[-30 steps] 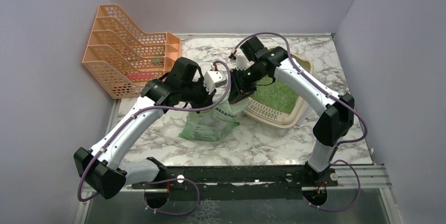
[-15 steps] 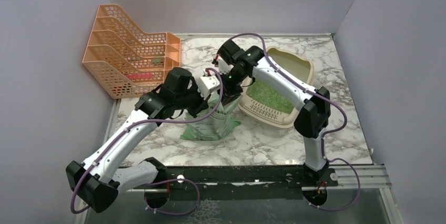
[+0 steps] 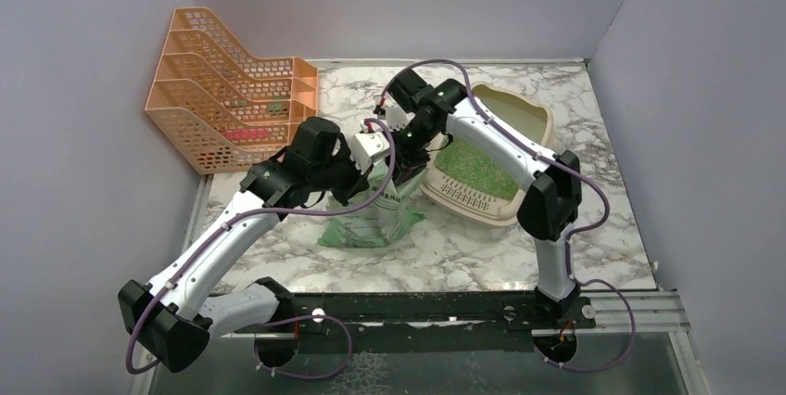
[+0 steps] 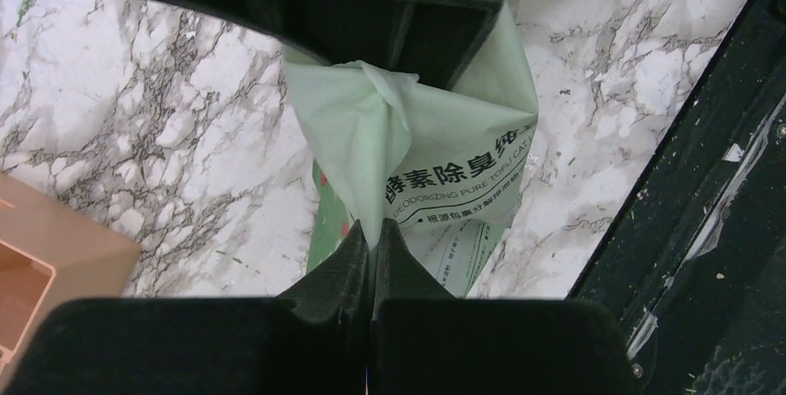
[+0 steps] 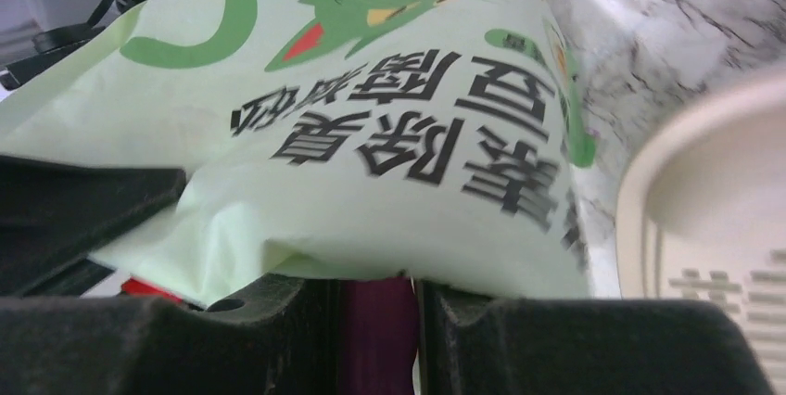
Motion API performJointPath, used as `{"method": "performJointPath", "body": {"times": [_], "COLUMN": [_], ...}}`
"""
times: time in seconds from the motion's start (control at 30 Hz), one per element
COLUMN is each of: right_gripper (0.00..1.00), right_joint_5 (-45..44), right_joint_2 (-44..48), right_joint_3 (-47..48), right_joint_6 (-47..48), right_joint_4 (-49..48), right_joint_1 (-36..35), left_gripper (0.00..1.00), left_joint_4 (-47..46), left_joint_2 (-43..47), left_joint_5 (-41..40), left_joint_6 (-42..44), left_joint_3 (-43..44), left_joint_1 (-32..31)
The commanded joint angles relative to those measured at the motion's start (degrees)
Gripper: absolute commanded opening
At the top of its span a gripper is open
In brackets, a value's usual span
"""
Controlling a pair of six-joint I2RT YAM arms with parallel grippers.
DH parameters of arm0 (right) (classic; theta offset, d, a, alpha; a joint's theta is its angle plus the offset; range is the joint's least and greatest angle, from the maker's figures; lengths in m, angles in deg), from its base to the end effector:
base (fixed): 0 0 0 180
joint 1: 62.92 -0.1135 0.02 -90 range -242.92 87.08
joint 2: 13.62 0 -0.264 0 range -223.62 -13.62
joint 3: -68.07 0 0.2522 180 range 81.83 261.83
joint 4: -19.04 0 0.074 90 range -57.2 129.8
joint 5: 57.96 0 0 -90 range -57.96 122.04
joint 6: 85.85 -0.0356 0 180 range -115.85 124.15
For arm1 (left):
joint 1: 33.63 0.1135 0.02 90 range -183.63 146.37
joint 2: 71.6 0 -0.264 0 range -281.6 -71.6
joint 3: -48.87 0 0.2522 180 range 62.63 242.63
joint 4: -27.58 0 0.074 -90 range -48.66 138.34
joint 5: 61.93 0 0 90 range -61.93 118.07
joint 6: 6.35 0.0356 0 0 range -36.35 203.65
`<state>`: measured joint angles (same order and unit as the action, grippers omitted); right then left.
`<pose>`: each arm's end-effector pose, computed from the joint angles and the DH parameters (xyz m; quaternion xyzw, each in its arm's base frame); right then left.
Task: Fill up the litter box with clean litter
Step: 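Scoop the cat litter from the cat litter bag.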
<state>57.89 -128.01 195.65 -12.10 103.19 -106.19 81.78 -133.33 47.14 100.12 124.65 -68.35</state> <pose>0.2873 0.2918 0.3113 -0.2605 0.9260 0.2715 0.0304 0.1758 -0.1359 0.3378 0.4493 0.7764 -0.2142 0.3865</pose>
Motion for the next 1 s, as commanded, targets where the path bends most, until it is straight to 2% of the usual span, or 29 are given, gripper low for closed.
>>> {"method": "performJointPath", "body": {"times": [0.0,0.1,0.2,0.43,0.57,0.7,0.83,0.97], "right_gripper": [0.01,0.01,0.01,0.01,0.01,0.01,0.01,0.01], "right_joint_5": [11.61,9.45,12.44,22.65,25.91,23.44,18.81,10.6], "right_joint_2": [-9.95,-15.0,-13.68,-1.31,6.38,13.44,18.96,18.41], "right_joint_3": [1.32,8.7,8.31,-2.34,-8.44,-16.72,-22.7,-22.7], "right_joint_6": [5.03,6.28,6.23,3.43,2.69,0.57,-1.83,-3.43], "right_joint_4": [-2.53,1.56,-0.97,-11.95,-15.78,-18.12,-18.08,-11.54], "right_joint_1": [-1.03,-0.97,-0.67,4.32,6.9,7.23,7.31,7.31], "left_gripper": [0.0,0.0,0.0,0.0,0.0,0.0,0.0,0.0], "left_joint_4": [-4.18,-4.39,-4.97,-6.05,-8.17,-9.56,-9.41,-8.98], "left_joint_2": [0.05,-0.12,-0.03,-0.18,-1.6,-6.37,-10.54,-10.97], "left_joint_5": [2.85,1.98,1.07,1.37,6.63,13.32,14.67,14.09], "left_joint_6": [-0.4,-0.32,0.09,0.31,1.91,3.57,6.9,7.8], "left_joint_3": [-0.23,-0.94,-1.85,-0.99,1.57,7.78,13.07,12.93], "left_joint_1": [-0.44,-0.44,-0.44,-0.44,-0.44,-0.65,-1.6,-1.74]}}
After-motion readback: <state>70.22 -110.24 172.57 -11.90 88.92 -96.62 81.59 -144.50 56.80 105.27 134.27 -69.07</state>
